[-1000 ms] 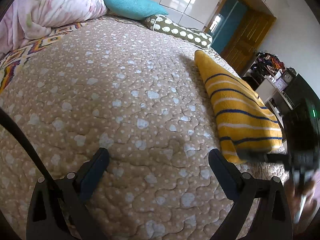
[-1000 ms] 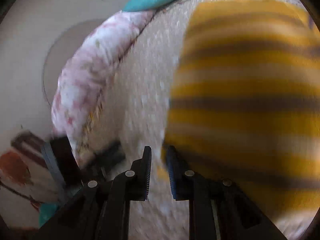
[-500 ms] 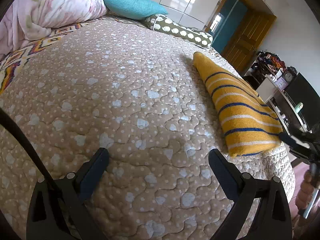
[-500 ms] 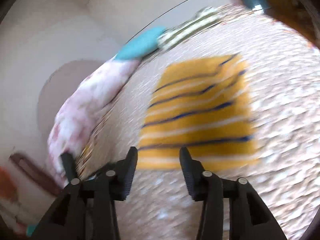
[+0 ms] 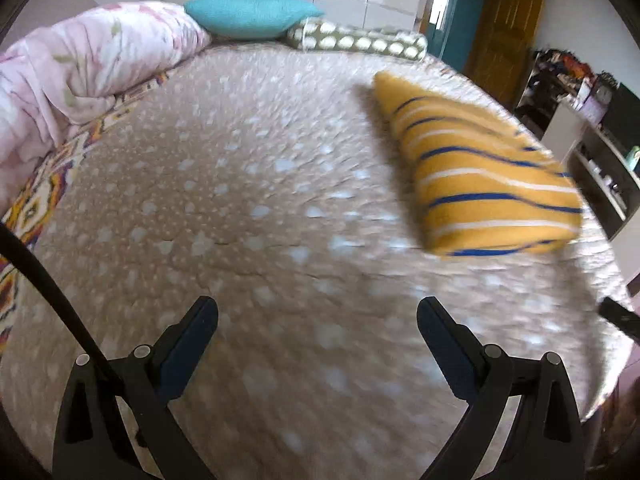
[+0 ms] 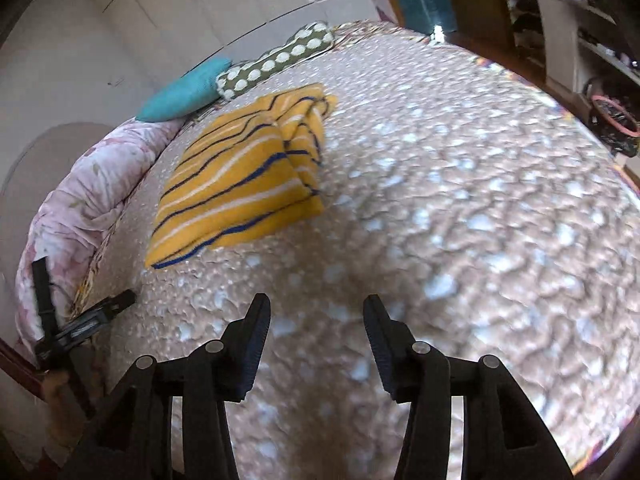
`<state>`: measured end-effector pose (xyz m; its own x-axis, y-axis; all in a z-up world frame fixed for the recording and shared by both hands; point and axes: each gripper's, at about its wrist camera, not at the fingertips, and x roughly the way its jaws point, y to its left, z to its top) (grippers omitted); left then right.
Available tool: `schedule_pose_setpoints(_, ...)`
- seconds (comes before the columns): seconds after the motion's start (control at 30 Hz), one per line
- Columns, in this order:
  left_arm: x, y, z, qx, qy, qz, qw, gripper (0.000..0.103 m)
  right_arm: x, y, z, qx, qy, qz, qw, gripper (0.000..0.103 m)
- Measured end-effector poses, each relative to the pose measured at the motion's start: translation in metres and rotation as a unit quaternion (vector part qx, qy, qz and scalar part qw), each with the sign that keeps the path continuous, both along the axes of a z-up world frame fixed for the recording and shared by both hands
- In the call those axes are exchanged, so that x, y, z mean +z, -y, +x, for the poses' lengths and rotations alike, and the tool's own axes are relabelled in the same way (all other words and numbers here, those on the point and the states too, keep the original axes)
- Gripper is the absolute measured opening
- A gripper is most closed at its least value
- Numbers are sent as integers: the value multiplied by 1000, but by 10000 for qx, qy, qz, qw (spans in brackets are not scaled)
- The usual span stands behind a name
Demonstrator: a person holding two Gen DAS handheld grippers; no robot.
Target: Fold small clothes
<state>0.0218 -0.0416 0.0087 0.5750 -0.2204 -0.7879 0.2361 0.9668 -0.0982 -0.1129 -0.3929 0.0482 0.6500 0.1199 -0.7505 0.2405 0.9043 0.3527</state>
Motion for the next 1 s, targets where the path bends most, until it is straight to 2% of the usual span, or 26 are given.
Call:
schedule_pose_setpoints(0.1,36,10,-34,89,627,232,9977,99,8,-6,-11,-104,25,-479,9988,58)
schedule_pose_setpoints(0.2,69,15,-67,190,1393,437,9891,99,12,-12,-17,-176,-85,-964,9951,59)
schedule_pose_setpoints(0.3,100,10,-98,425,2212,352,9737,102,16,-19,-19,-164,-147,-1130,9934,59)
schedule_pose_setpoints(0.4,129,-1,-127,735,2992,191,9512,103,27,-26,-27,-97,-120,-1253,9920,59)
schedule_pose_setpoints(0.47,144,-8,-144,817,3317,18,9398,103,35,-33,-31,-89,-72,-1398,9901,61)
schedule_pose_setpoints(0.5,148,-11,-149,792,3348,-70,9389,103,38,-36,-31,-90,-57,-1466,9891,63)
schedule_pose_setpoints(0.6,156,-17,-162,537,3257,-340,9433,103,45,-46,-35,-73,-36,-1591,9872,63)
schedule_pose_setpoints(0.87,128,-5,-163,269,2812,55,9592,103,41,-80,-27,226,-235,-1797,9832,65)
schedule_pose_setpoints(1.0,109,0,-150,180,2259,82,9740,103,32,-86,-23,285,-368,-1711,9842,65)
